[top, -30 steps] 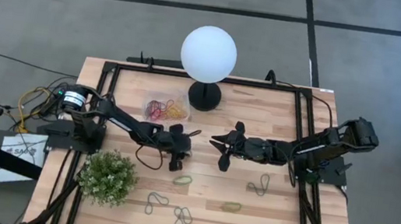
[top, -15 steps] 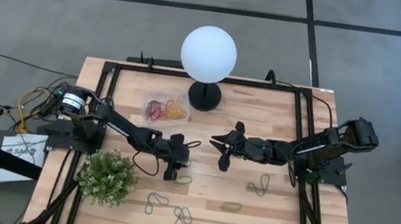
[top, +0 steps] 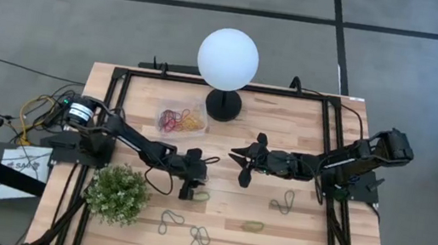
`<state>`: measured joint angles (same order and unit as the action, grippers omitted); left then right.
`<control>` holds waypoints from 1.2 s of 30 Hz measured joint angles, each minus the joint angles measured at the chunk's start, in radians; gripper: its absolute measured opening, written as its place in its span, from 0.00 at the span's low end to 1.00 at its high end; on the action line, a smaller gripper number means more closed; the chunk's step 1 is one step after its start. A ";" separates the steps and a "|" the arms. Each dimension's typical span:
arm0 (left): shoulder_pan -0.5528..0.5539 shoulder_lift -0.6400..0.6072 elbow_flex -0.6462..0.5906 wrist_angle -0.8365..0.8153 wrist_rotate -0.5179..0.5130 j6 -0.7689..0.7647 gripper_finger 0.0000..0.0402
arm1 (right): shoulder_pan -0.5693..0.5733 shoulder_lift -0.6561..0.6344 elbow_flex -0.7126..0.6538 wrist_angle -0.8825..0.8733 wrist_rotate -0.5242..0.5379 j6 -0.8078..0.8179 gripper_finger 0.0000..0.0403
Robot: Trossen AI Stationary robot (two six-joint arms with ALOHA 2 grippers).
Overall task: Pick and place items into bin
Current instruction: Put the blue rubber band into the transparent bin
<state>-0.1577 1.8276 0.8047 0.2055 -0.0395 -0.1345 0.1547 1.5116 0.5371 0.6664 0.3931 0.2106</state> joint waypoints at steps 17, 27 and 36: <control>-0.003 0.040 0.003 0.039 -0.122 0.003 0.02 | 0.000 0.000 0.000 0.000 0.000 0.000 0.19; -0.014 -0.193 -0.001 -0.098 -0.295 -0.018 0.00 | 0.000 0.000 0.000 -0.001 0.000 0.000 0.19; -0.013 -0.567 -0.002 -0.419 -0.698 -0.043 0.00 | 0.000 0.000 0.000 -0.004 0.000 0.000 0.19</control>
<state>-0.1712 1.2605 0.8032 -0.2140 -0.7371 -0.1778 0.1546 1.5117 0.5373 0.6626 0.3931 0.2104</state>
